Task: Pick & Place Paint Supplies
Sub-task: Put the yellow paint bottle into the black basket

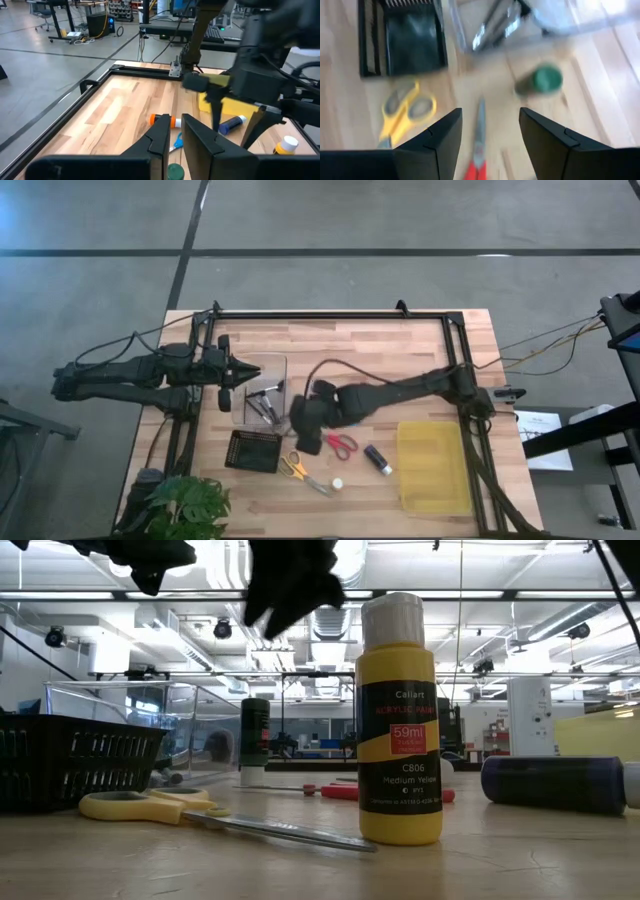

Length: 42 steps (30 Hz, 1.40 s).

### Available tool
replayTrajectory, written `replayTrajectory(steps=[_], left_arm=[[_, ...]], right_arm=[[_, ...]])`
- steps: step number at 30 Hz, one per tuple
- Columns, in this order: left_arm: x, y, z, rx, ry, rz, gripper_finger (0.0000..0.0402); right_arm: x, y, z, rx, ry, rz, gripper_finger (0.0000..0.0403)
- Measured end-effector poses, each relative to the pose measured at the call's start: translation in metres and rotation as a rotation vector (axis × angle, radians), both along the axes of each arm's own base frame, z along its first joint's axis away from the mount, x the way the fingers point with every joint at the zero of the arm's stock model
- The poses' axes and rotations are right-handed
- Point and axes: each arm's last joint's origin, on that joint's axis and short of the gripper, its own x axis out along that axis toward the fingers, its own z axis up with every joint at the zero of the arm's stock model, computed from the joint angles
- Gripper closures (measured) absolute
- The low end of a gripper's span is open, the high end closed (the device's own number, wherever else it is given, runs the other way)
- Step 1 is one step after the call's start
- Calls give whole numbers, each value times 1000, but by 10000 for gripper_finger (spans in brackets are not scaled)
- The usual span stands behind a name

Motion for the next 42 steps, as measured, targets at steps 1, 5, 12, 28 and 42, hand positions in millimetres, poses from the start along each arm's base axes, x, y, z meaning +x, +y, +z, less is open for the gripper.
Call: replayTrajectory(steps=[1,5,12,28,42], left_arm=[[0,0,0,0,0,0,344],[0,0,0,0,0,0,344],[0,0,0,-4,-3,1,343],[0,0,1,-11,-12,3,343],[1,0,-2,-13,-12,3,343]], right_arm=[[-5,7,-1,-10,29,-3,206],[-26,34,-5,-38,141,-33,206],[-67,72,-7,-107,301,-173,206],[-116,101,6,-64,318,-361,206],[-134,95,-34,157,251,-339,206]])
